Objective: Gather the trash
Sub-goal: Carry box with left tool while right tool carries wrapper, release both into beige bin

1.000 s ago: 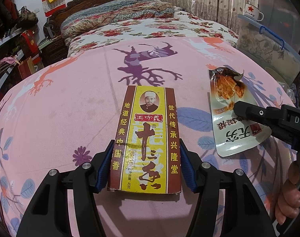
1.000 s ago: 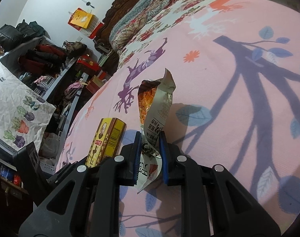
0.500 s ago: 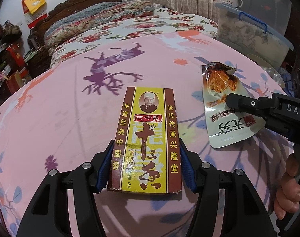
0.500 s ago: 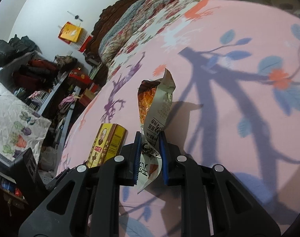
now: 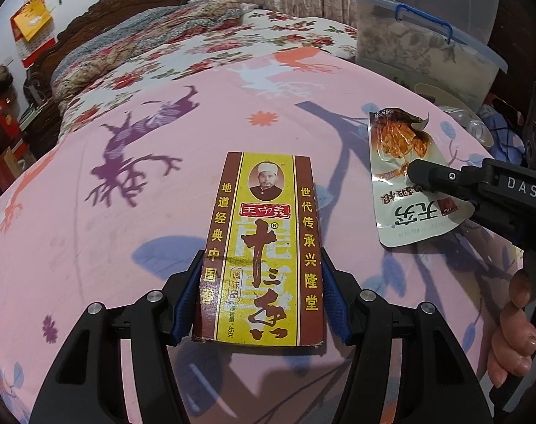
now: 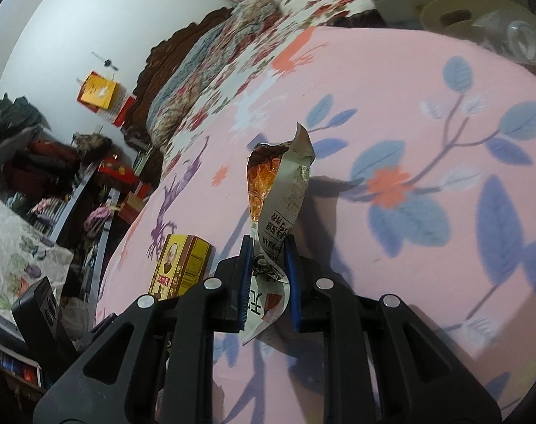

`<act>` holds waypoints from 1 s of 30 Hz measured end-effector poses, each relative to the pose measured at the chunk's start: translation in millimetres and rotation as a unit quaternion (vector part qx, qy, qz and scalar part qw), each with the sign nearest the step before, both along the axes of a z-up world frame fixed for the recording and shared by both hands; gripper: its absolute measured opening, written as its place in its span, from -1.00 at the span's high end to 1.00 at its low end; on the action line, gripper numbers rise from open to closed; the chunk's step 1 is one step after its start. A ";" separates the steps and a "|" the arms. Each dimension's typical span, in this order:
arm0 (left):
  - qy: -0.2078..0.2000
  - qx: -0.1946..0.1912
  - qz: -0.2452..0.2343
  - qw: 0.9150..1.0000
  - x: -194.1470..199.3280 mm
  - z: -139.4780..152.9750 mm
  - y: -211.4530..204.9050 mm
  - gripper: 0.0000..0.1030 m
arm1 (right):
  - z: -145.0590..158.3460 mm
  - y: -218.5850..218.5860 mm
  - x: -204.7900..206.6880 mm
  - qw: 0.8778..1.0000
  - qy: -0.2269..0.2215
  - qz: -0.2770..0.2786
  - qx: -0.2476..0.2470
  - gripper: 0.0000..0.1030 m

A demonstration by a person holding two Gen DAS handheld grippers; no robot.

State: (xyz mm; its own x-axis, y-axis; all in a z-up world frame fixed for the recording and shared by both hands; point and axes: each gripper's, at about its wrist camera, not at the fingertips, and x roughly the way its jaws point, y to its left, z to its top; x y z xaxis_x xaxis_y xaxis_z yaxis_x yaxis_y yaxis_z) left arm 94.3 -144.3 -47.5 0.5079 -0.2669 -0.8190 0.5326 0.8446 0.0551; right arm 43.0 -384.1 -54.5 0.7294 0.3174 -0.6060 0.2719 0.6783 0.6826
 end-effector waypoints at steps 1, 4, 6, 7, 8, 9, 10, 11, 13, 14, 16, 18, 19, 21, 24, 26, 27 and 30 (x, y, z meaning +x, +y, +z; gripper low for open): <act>0.002 0.000 -0.002 1.000 0.8 -1.8 -2.7 -0.11 | -0.9 -2.6 -0.7 1.000 0.001 -0.002 0.002 0.60; 0.001 -0.005 -0.002 1.000 0.4 -2.7 -6.7 -0.11 | -1.2 -7.6 -1.9 1.000 0.001 -0.003 0.003 0.60; 0.007 -0.007 -0.005 1.000 3.1 -2.5 -8.0 -0.10 | 1.7 -8.7 -2.5 1.000 0.002 -0.003 -0.006 0.60; 0.010 -0.010 -0.007 1.000 4.7 -2.1 -9.7 -0.10 | 3.0 -9.9 -3.5 1.000 0.001 -0.006 -0.011 0.60; 0.014 -0.013 -0.010 1.000 5.7 -1.8 -11.2 -0.10 | 3.8 -12.5 -4.3 1.000 0.001 -0.010 -0.013 0.60; 0.021 -0.018 -0.015 0.999 7.5 -0.8 -15.3 -0.10 | 5.1 -16.8 -5.7 1.000 0.001 -0.017 -0.012 0.60; 0.027 -0.023 -0.020 0.999 9.6 0.9 -19.6 -0.10 | 5.8 -21.1 -7.7 1.000 0.000 -0.022 -0.011 0.60; 0.030 -0.027 -0.025 0.999 10.5 2.6 -24.1 -0.10 | 7.2 -26.3 -9.9 1.000 -0.002 -0.028 -0.010 0.60; 0.036 -0.035 -0.038 0.998 14.6 7.9 -37.6 -0.10 | 10.8 -40.6 -16.4 0.999 -0.007 -0.043 -0.011 0.60; 0.039 -0.041 -0.048 0.997 17.5 11.4 -47.5 -0.10 | 12.3 -49.6 -19.5 0.999 -0.010 -0.051 -0.011 0.60; 0.047 -0.053 -0.068 0.995 22.7 18.8 -68.1 -0.10 | 16.5 -72.4 -27.1 0.997 -0.015 -0.071 -0.016 0.60; 0.061 -0.069 -0.091 0.992 28.2 26.8 -93.1 -0.10 | 22.2 -101.5 -36.0 0.995 -0.020 -0.098 -0.021 0.60; 0.069 -0.078 -0.103 0.989 31.3 31.2 -108.5 -0.10 | 25.0 -117.7 -41.0 0.993 -0.023 -0.113 -0.023 0.60; 0.084 -0.097 -0.133 0.983 39.1 41.4 -145.5 -0.10 | 30.9 -150.8 -51.8 0.989 -0.028 -0.144 -0.032 0.60; 0.100 -0.115 -0.170 0.974 49.9 51.9 -202.3 -0.10 | 44.2 -199.0 -64.2 0.978 -0.027 -0.193 -0.073 0.60; 0.102 -0.121 -0.187 0.969 54.8 54.5 -239.9 -0.10 | 52.3 -221.5 -66.1 0.970 -0.017 -0.215 -0.114 0.60; 0.108 -0.124 -0.197 0.967 59.7 54.4 -261.9 -0.10 | 54.7 -234.4 -65.5 0.964 -0.007 -0.226 -0.138 0.60; 0.130 -0.129 -0.212 0.960 69.4 47.9 -309.3 -0.10 | 52.2 -255.6 -54.5 0.950 0.025 -0.240 -0.197 0.61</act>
State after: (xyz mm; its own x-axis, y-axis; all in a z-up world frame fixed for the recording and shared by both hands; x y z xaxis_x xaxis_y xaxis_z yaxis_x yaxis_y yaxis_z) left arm 163.7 -453.6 0.4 0.0949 -0.6156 -0.7823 0.7993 0.5156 -0.3088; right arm -11.5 -639.7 -2.3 0.6994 -0.3039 -0.6469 0.6404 0.6684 0.3783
